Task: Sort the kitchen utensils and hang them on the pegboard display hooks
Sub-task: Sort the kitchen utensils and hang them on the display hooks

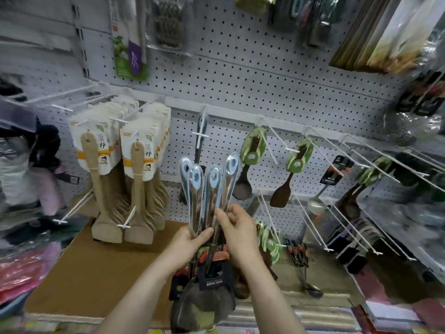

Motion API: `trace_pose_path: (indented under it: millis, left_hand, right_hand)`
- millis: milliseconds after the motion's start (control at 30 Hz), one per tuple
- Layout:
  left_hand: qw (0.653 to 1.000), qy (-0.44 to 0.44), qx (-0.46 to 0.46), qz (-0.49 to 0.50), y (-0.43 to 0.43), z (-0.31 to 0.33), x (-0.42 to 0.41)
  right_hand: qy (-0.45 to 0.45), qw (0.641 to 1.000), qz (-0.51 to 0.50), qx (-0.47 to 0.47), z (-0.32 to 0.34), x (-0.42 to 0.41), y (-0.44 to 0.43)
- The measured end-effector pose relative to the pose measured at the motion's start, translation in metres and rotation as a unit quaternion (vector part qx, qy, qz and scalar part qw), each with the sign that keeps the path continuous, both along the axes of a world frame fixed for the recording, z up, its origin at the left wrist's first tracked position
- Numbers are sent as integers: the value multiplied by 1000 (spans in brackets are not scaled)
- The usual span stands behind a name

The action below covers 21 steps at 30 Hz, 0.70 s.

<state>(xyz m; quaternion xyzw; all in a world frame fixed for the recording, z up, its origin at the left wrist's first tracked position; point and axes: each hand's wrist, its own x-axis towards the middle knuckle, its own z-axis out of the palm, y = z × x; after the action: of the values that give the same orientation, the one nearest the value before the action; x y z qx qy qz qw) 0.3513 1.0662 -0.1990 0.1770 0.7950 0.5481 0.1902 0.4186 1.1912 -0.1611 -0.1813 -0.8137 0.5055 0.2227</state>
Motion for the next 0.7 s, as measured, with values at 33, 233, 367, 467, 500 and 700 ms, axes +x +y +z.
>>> trace_pose_path:
  millis: [33,233,367,467,500,700]
  left_hand:
    - [1000,-19,3,19,-2,1,-3]
    - [990,-81,39,104,-15,-8,-15]
    - [977,-107,112,150,-35,-7,-21]
    - [977,-91,119,150,-52,-7,-26]
    - [978,-95,115,147,-56,-7,-27]
    - [985,-65,105,121,-66,-6,-40]
  right_hand:
    - [-4,1000,15,1,1,-5,0]
    - [-7,997,77,2,1,-28,-4]
    - [37,995,80,-36,16,-36,-4]
    - [39,995,96,-5,30,-44,0]
    - [34,995,96,8,31,-47,1]
    - [60,995,72,32,13,-53,-11]
